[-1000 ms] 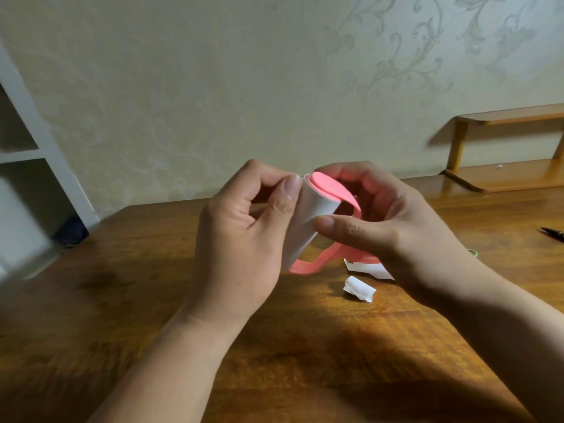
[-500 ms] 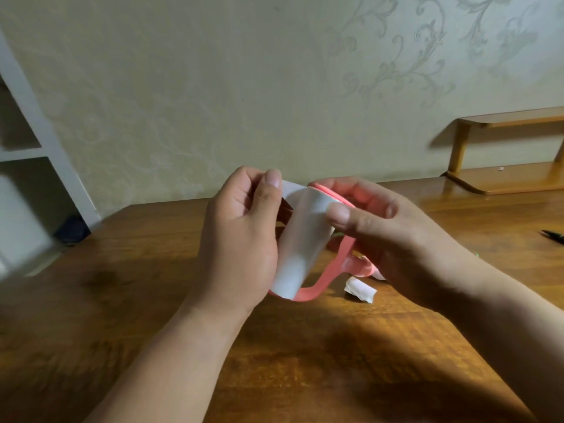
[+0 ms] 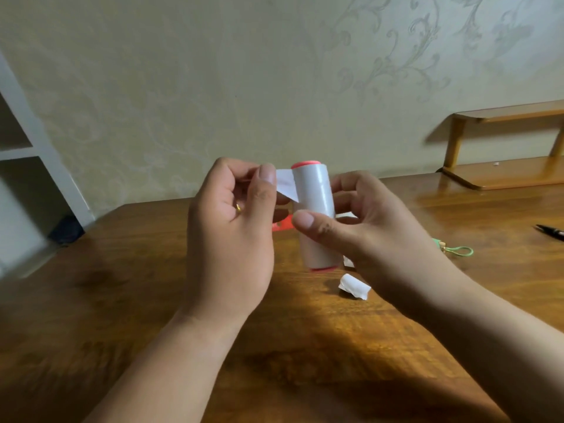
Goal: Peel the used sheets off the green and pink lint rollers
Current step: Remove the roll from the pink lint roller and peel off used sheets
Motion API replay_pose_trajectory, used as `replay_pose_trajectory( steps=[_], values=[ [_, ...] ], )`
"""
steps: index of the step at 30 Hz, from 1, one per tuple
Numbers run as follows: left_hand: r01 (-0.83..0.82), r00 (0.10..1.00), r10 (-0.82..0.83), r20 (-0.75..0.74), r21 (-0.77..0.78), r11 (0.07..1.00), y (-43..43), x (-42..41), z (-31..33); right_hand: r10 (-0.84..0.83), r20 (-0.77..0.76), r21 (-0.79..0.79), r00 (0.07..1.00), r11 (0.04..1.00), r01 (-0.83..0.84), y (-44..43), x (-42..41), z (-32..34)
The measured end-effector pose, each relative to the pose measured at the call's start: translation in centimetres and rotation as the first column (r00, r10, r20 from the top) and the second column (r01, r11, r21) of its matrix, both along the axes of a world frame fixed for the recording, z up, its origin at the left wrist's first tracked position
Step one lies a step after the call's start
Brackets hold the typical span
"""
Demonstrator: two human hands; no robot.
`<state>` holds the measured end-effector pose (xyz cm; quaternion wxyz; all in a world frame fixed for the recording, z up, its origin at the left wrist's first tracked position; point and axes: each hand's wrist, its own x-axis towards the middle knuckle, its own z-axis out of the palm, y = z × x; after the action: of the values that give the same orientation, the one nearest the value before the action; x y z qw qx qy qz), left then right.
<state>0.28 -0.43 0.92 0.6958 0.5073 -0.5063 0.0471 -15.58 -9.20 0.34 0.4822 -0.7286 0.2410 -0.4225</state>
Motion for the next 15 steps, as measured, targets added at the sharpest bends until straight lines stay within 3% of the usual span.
replay_pose_trajectory(
  steps=[4, 8, 12, 15],
  values=[
    [0.14, 0.97, -0.142, -0.198, -0.02, 0.99, -0.31, -0.36, -0.09, 0.145, 0.183, 0.191, 0.972, 0.965, -0.18, -0.6, 0.52, -0.41],
    [0.228, 0.878, -0.24, -0.415, -0.079, 0.971, -0.81, -0.69, 0.12, 0.294, 0.411, 0.33, 0.863, 0.834, -0.442, -0.42, 0.92, -0.42],
    [0.281, 0.786, -0.311, -0.534, -0.139, 0.95, -0.87, -0.24, 0.4, 0.356, 0.456, 0.371, 0.816, 0.757, -0.537, -0.81, 0.86, -0.71],
    [0.279, 0.785, -0.301, -0.541, -0.125, 0.952, -0.7, 0.04, 0.38, 0.373, 0.444, 0.402, 0.815, 0.73, -0.553, -1.08, 0.86, -0.92]
  ],
)
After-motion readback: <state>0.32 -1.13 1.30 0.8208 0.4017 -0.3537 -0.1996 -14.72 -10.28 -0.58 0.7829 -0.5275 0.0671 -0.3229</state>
